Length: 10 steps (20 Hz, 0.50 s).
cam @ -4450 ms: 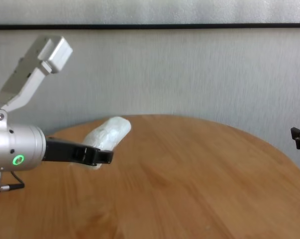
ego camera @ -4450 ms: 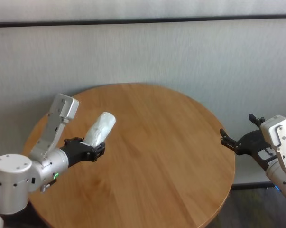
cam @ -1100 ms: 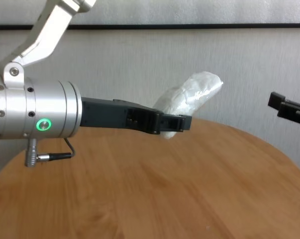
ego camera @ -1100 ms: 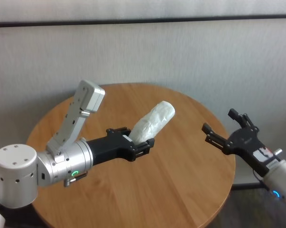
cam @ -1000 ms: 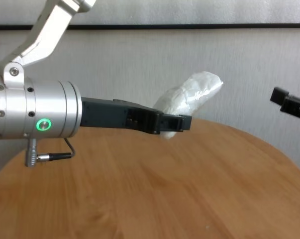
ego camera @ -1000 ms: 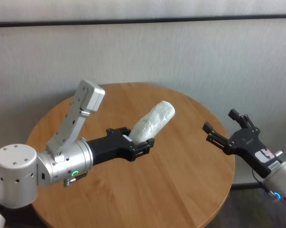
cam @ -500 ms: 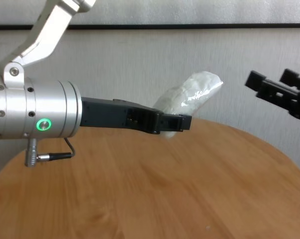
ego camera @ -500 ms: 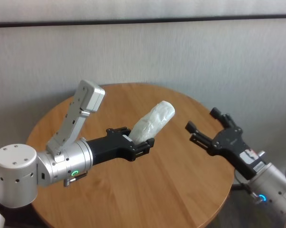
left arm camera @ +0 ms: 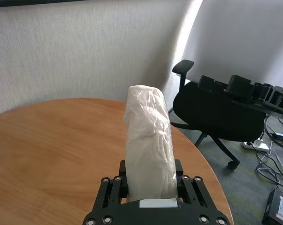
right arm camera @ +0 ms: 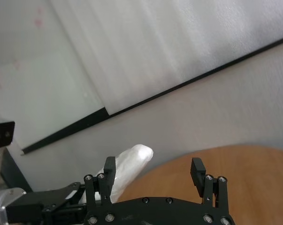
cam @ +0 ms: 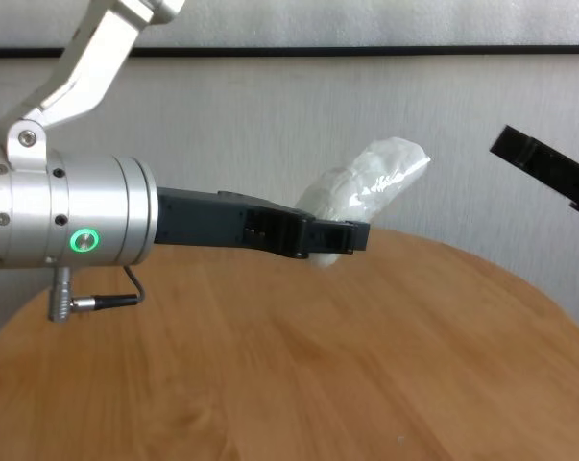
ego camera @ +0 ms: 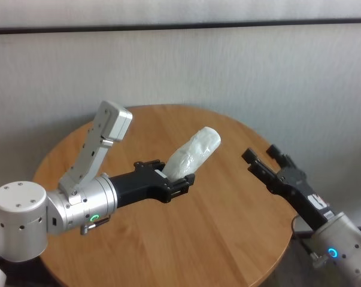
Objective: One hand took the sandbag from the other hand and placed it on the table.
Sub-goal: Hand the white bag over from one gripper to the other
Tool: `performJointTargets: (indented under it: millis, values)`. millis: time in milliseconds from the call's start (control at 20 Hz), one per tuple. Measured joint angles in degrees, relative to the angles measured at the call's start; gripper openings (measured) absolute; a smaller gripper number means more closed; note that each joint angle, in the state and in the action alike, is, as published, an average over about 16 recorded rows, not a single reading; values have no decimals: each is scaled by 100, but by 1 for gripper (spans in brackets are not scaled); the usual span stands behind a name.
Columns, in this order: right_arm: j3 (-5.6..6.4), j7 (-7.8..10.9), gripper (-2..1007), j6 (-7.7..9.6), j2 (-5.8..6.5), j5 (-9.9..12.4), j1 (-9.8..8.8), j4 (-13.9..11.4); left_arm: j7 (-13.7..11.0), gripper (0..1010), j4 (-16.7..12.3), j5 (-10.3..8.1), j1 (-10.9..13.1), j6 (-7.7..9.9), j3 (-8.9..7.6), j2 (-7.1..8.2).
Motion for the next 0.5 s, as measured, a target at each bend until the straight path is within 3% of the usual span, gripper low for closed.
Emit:
performJointTargets:
  millis: [300, 500]
  values:
    - [156, 125, 1003, 588, -153, 892, -132, 12, 0, 569, 0, 0, 0, 0, 0, 0]
    - [166, 216, 1003, 934, -220, 1359, -122, 59, 0, 569, 0, 0, 0, 0, 0, 0]
